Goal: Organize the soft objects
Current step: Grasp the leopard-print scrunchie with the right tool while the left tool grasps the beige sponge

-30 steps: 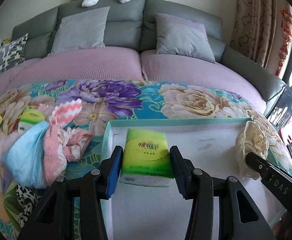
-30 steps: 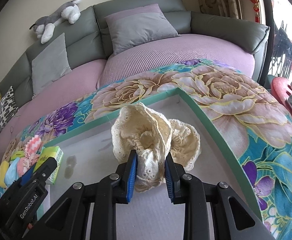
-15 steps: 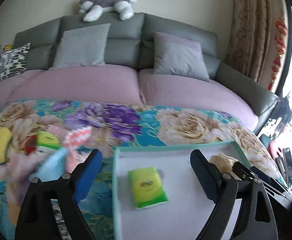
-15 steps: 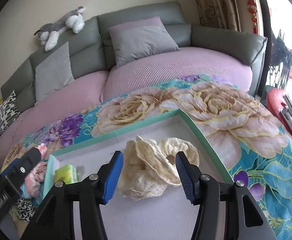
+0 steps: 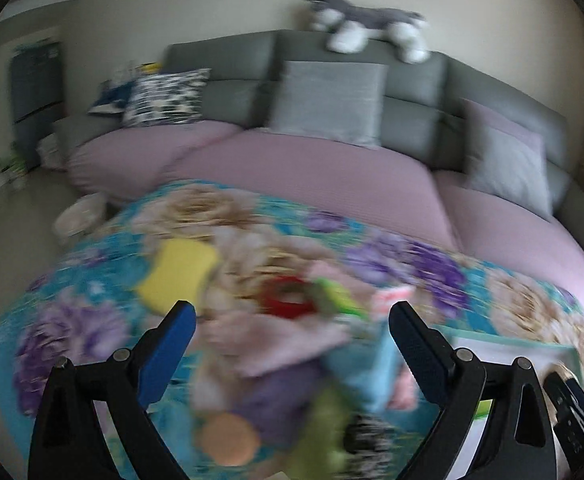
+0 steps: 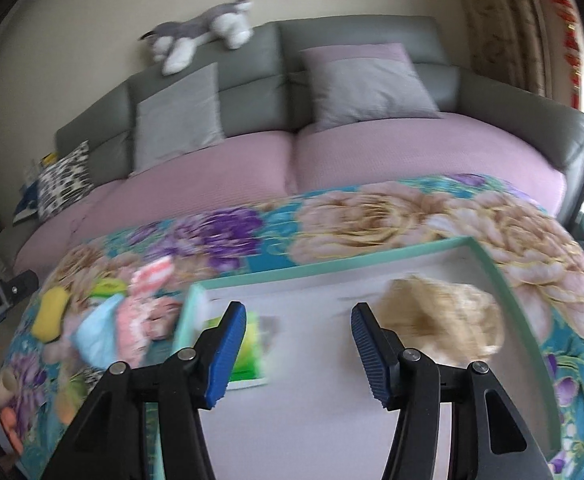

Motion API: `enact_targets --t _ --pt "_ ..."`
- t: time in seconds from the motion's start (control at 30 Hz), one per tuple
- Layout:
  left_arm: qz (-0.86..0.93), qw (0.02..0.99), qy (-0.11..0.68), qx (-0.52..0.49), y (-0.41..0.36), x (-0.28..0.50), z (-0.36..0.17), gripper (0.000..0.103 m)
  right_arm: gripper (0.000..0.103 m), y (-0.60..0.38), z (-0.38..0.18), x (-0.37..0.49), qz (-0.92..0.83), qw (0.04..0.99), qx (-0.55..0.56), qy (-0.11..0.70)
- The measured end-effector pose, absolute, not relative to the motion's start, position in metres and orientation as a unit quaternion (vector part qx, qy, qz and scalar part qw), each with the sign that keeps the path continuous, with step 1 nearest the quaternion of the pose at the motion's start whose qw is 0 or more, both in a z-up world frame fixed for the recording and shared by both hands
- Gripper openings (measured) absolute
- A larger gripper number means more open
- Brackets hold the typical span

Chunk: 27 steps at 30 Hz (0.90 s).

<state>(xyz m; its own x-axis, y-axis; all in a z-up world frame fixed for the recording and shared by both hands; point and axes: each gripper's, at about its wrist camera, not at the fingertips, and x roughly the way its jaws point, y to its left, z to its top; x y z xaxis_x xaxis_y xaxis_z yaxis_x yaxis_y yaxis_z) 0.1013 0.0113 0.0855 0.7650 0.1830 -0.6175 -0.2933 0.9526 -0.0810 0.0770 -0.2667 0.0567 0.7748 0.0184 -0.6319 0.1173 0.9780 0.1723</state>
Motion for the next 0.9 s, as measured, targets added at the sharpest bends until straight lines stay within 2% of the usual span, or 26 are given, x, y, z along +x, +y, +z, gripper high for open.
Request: enact_targets --t 0.37,0.9 --pt "0.190 0.926 0.300 -0.130 0.077 0.070 0.086 0.098 0.059 -0.190 0.051 0.079 0.068 0.932 0.066 0.351" --pt "0.137 0.895 0.406 -0.126 0.084 0.061 0.031 0.098 0.059 -0.132 0.028 0.059 0.138 0.910 0.053 0.387"
